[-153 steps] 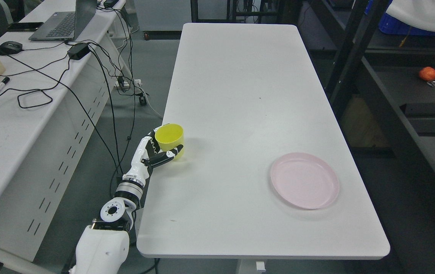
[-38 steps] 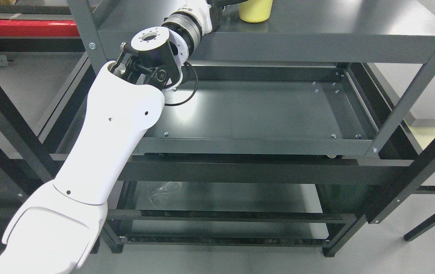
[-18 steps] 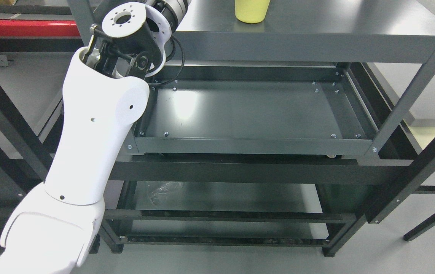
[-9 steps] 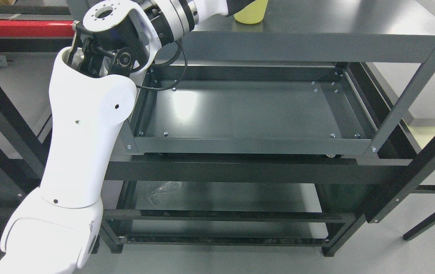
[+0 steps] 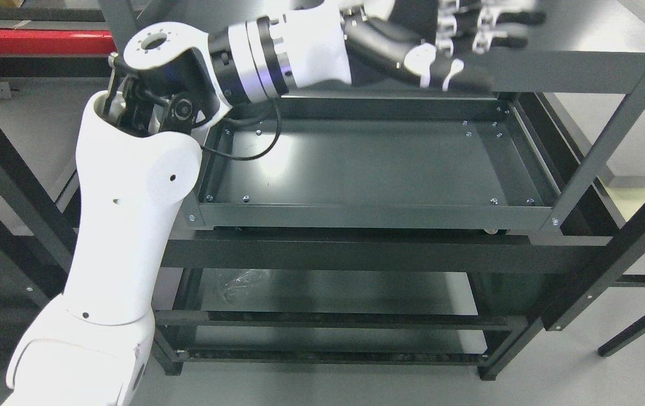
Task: Place yellow IKEA cup on middle right shelf
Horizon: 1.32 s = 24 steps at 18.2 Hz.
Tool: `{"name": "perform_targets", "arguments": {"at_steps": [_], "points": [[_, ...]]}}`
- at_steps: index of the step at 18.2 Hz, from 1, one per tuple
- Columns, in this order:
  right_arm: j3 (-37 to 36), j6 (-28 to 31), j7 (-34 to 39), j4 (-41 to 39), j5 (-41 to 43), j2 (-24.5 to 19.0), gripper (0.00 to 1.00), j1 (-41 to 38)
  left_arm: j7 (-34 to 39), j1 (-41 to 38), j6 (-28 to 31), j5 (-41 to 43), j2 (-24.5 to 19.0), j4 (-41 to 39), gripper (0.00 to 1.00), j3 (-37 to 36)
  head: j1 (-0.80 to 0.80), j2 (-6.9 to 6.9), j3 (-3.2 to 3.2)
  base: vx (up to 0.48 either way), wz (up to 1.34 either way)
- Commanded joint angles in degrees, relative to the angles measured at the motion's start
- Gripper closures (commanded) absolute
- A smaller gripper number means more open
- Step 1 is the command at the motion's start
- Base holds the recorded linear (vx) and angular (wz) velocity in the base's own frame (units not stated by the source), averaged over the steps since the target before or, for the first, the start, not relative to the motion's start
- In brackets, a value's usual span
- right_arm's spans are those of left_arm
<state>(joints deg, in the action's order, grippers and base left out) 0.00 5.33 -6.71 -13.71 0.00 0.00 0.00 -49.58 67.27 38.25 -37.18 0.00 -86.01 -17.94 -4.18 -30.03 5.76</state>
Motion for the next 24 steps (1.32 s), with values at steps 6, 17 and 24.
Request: {"name": "perform_targets", "arguments": {"at_steps": [6, 17, 24], "points": [[0.97, 0.03, 0.03, 0.0, 1.41, 1.0, 0.01, -0.79, -3.7, -24.62, -0.71, 9.8, -1.0, 2.49, 0.02, -15.47, 0.0, 0.0, 0.0, 0.0, 0.0], [0.97, 0.03, 0.03, 0.0, 1.41, 1.0, 0.01, -0.79, 53.44, -37.98, -44.49, 28.92, -1.0, 15.55, 0.01, -2.02, 0.0, 0.0, 0.0, 0.0, 0.0], [0.97, 0.03, 0.03, 0.0, 1.41, 1.0, 0.01, -0.79, 48.43, -52.58, -40.71, 28.83, -1.0, -8.46, 0.02, 0.09, 0.0, 0.0, 0.0, 0.0, 0.0]]}}
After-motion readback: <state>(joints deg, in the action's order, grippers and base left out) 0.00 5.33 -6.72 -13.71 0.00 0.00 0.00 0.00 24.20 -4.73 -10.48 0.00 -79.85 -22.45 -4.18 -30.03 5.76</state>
